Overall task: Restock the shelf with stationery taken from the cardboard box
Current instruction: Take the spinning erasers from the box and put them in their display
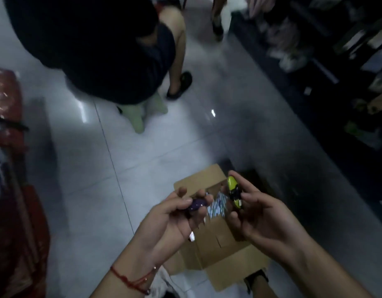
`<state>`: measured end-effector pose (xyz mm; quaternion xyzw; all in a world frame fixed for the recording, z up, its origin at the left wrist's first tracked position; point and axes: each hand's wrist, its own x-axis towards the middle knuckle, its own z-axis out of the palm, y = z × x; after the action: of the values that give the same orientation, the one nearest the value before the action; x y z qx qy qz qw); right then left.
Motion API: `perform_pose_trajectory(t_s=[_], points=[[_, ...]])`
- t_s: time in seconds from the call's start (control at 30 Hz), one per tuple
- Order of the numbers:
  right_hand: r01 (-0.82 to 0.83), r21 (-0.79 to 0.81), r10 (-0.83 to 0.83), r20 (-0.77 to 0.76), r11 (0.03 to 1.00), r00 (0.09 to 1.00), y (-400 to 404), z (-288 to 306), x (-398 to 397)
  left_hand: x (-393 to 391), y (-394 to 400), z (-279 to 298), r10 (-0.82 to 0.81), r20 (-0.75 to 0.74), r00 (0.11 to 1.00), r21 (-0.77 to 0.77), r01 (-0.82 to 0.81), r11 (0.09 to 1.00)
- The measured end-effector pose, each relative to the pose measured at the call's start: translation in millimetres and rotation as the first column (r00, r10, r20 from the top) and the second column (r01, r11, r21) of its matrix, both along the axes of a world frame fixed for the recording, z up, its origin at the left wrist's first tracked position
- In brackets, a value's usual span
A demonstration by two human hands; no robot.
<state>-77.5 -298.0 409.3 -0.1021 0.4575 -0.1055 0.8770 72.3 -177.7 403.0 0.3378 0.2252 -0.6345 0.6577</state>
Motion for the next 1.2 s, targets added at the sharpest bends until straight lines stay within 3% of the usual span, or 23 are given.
perform_pose_trajectory(t_s=[0.17,0.33,0.43,0.6,0.9,1.2], points=[[0.076,-0.051,-0.069,0.128,0.996,0.989,60,140,5,20,59,153,-0.069,0.119,0.991,-0.165,0.088,0.982],[0.064,-0.041,-0.048,0.319,0.997,0.947,105,202,17,36,97,233,-0.137,0.323,0.937,-0.084,0.172,0.982],[-0.001,-0.091,0.034,0.368,0.996,0.929,113,226,28,33,107,252,-0.178,0.517,0.837,0.001,0.207,0.978],[-0.093,-0.222,0.179,0.406,0.971,0.896,118,261,47,15,121,279,-0.119,0.677,0.726,0.023,0.141,0.990],[-0.273,-0.348,0.396,0.355,0.897,0.847,122,318,73,9,162,326,0.226,0.719,0.657,-0.195,-0.122,0.973],[-0.516,-0.446,0.664,0.291,0.731,0.689,180,314,95,-26,266,336,0.269,0.916,0.297,-0.160,-0.344,0.925]])
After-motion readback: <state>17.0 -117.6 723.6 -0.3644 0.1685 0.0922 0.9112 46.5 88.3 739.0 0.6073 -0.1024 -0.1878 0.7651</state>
